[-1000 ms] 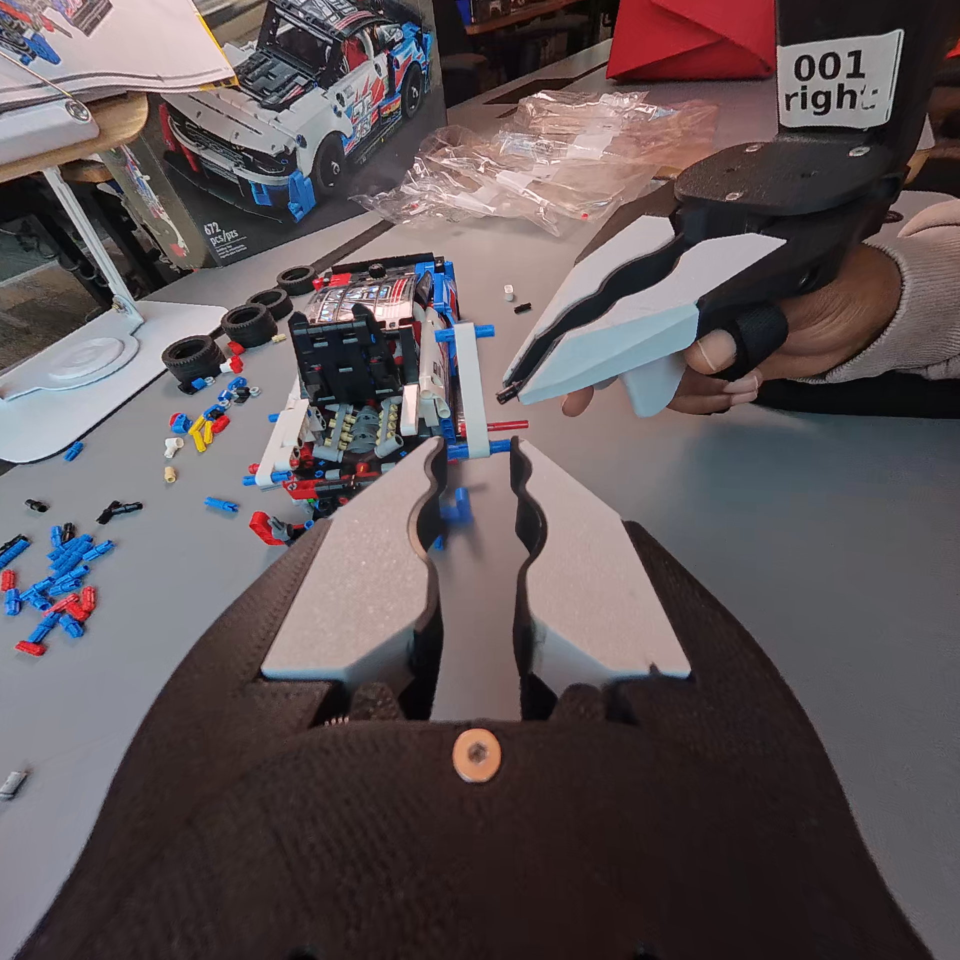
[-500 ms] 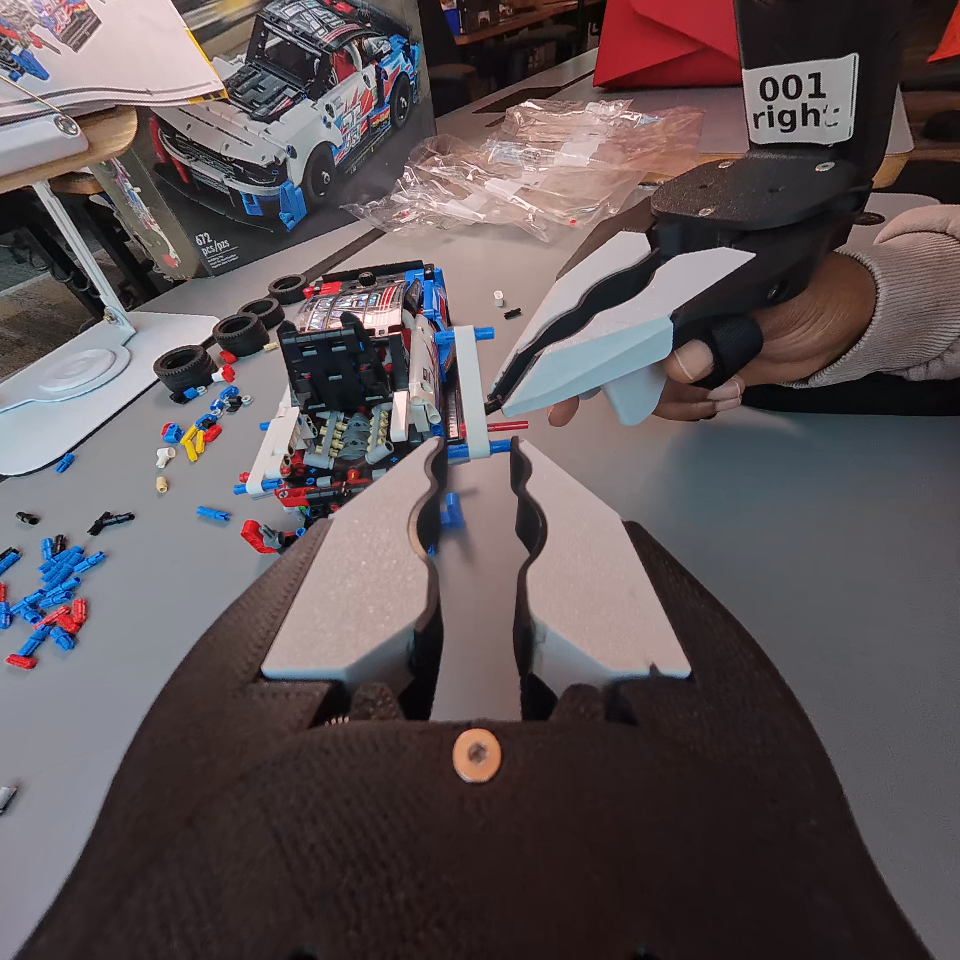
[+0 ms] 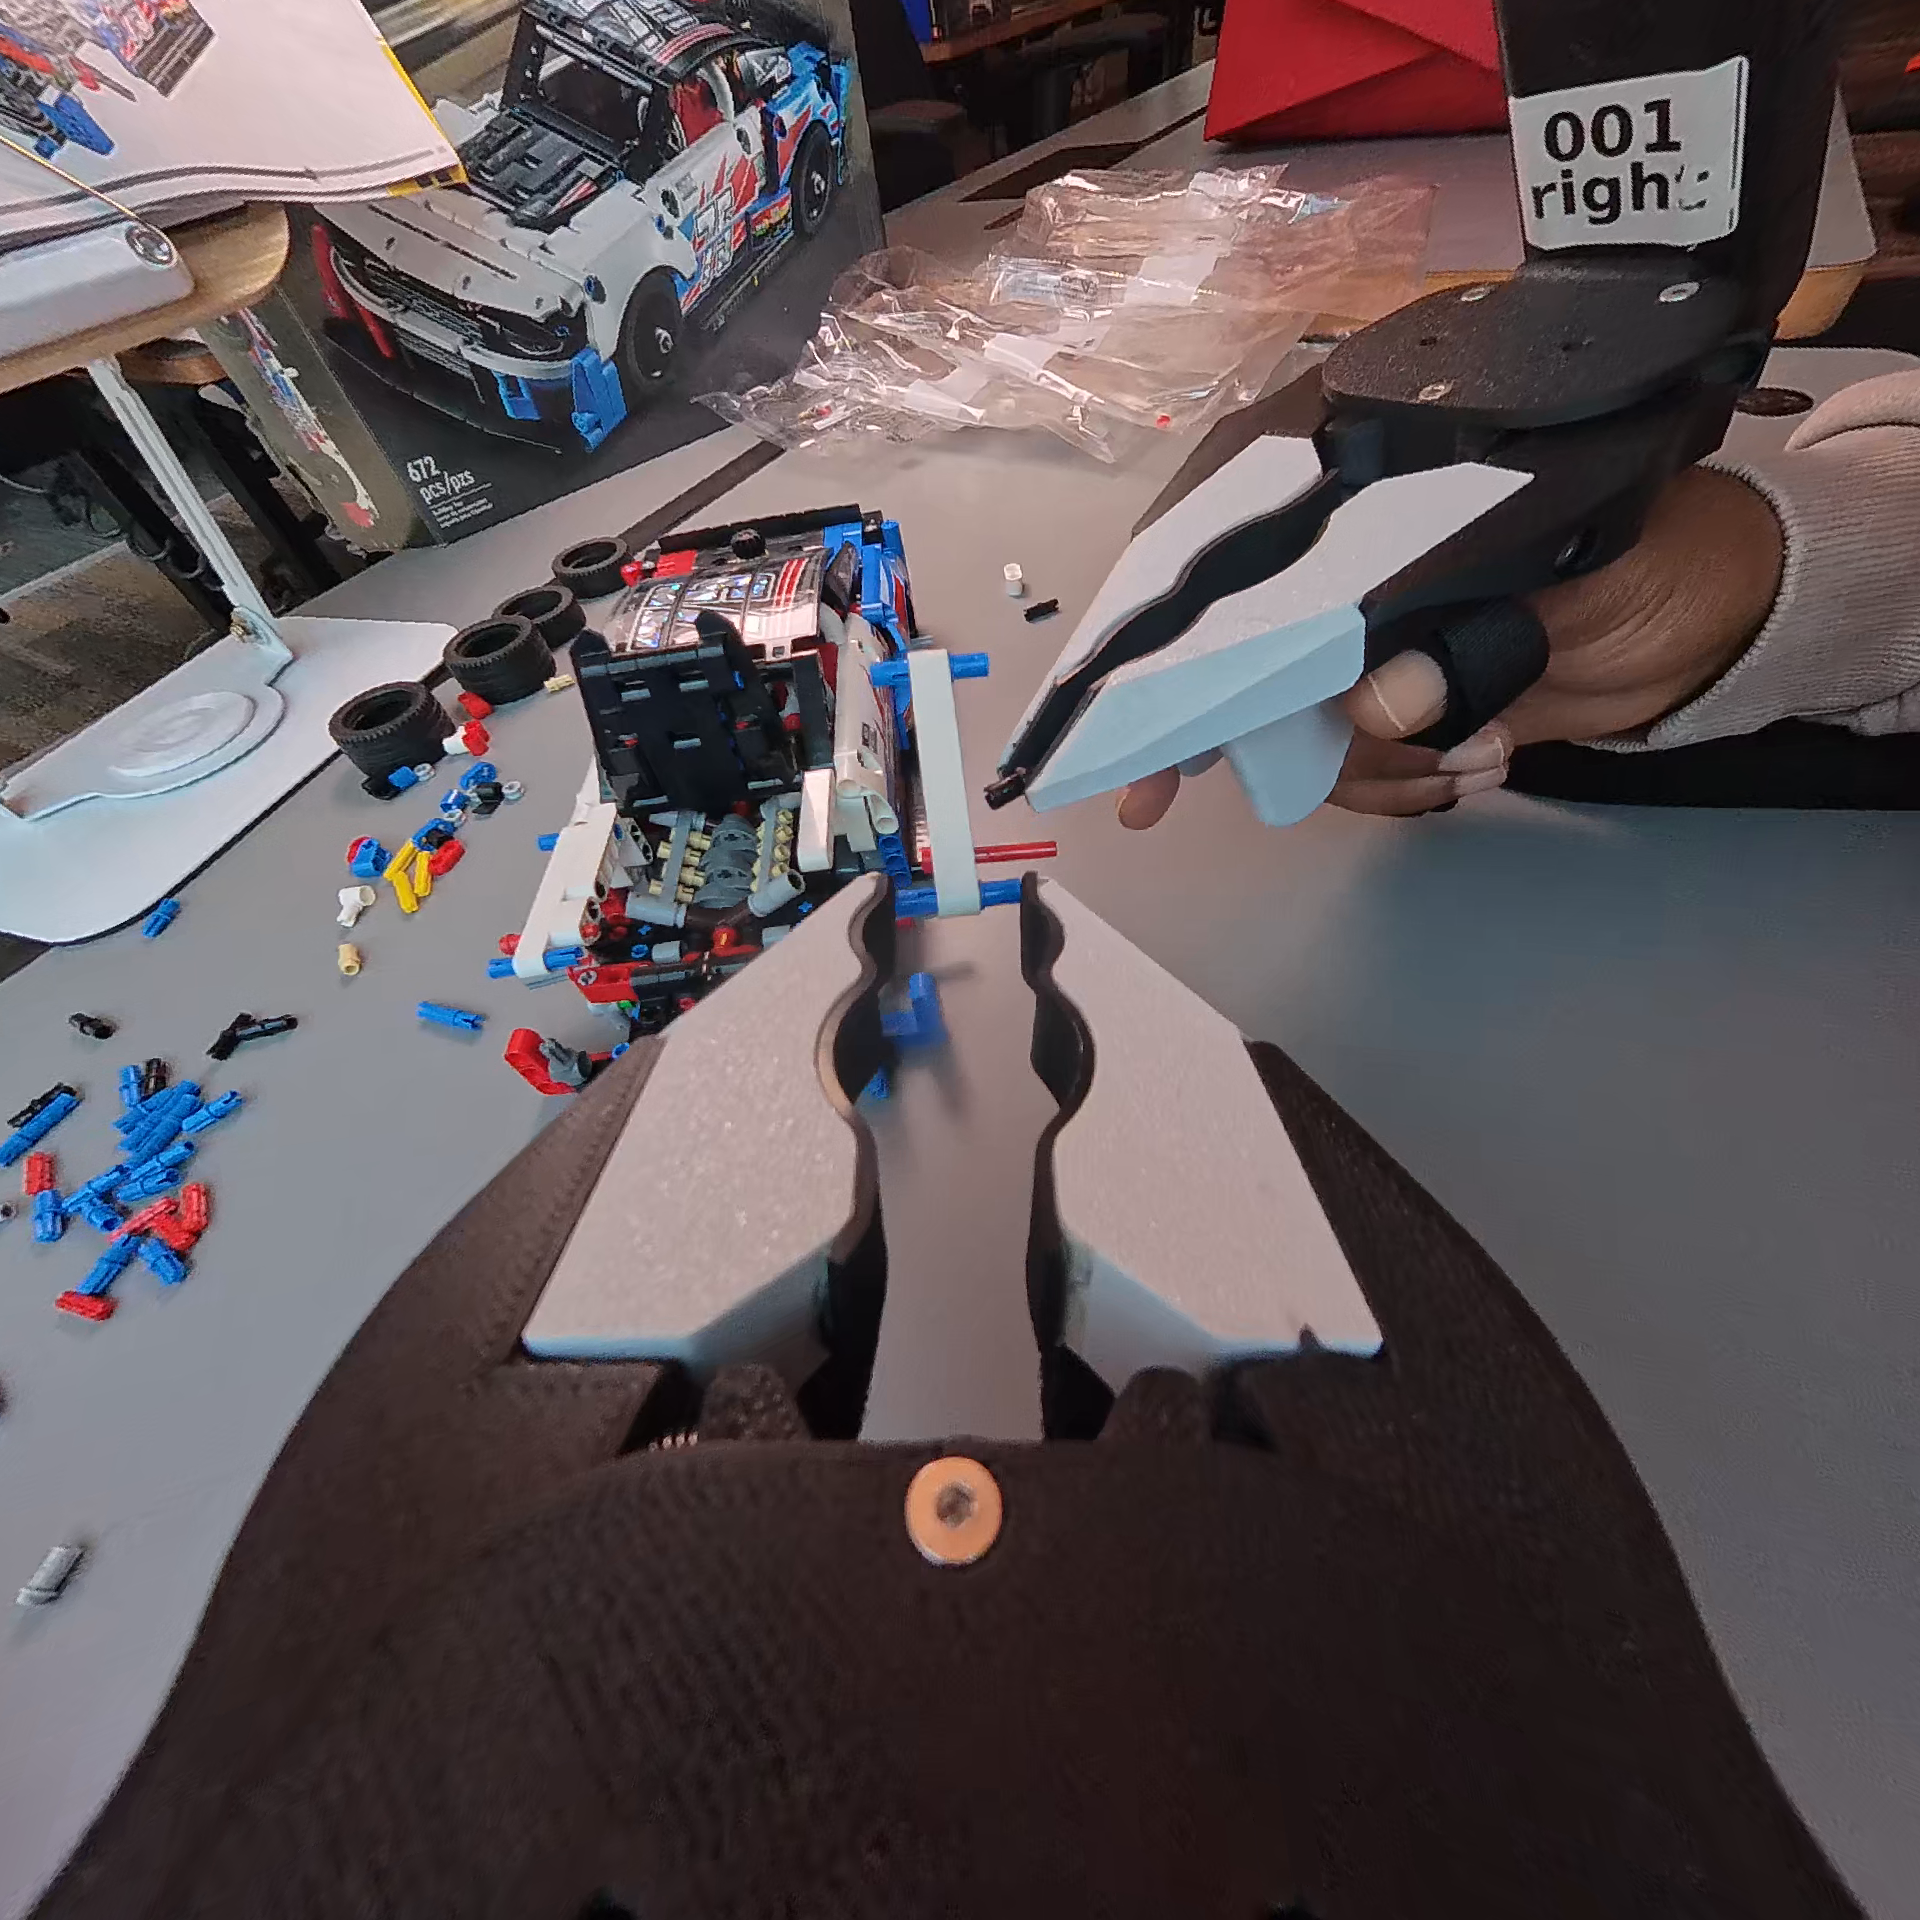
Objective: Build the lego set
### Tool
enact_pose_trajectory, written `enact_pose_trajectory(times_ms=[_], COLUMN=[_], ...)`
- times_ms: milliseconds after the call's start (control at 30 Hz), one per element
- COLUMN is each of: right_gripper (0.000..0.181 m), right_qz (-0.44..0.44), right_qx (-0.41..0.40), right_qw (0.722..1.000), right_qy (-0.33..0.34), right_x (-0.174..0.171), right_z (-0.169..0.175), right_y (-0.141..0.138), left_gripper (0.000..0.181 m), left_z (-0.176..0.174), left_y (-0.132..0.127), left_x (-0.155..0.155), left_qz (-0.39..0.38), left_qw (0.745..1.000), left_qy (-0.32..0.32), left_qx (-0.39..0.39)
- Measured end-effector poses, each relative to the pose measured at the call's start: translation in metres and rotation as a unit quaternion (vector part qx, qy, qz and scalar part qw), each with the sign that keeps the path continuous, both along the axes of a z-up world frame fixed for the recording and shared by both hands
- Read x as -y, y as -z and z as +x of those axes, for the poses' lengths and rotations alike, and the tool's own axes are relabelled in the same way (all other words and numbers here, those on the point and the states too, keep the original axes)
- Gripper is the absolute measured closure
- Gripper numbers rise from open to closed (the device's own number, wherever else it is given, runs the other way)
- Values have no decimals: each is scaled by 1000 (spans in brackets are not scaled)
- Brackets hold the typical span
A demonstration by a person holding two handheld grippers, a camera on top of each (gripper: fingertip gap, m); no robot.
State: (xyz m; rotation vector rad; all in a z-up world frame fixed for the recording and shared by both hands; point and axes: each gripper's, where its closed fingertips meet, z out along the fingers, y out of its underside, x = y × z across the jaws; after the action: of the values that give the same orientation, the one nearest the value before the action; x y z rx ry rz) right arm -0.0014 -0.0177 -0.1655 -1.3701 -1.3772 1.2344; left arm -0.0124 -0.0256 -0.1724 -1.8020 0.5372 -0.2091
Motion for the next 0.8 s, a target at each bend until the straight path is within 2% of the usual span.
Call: enact_pose_trajectory(times_ms=[800], right_gripper=[178], right_qz=[-3], right_qx=[3], right_qw=[1000], right_qy=[2], right_x=[-3], right_z=[3], right_y=[1], left_gripper=[159], left_z=[-3], left_y=[2], left_x=[0], left_qz=[1], left_qw=[1000], left_qy=[-5], left_qx=[-18])
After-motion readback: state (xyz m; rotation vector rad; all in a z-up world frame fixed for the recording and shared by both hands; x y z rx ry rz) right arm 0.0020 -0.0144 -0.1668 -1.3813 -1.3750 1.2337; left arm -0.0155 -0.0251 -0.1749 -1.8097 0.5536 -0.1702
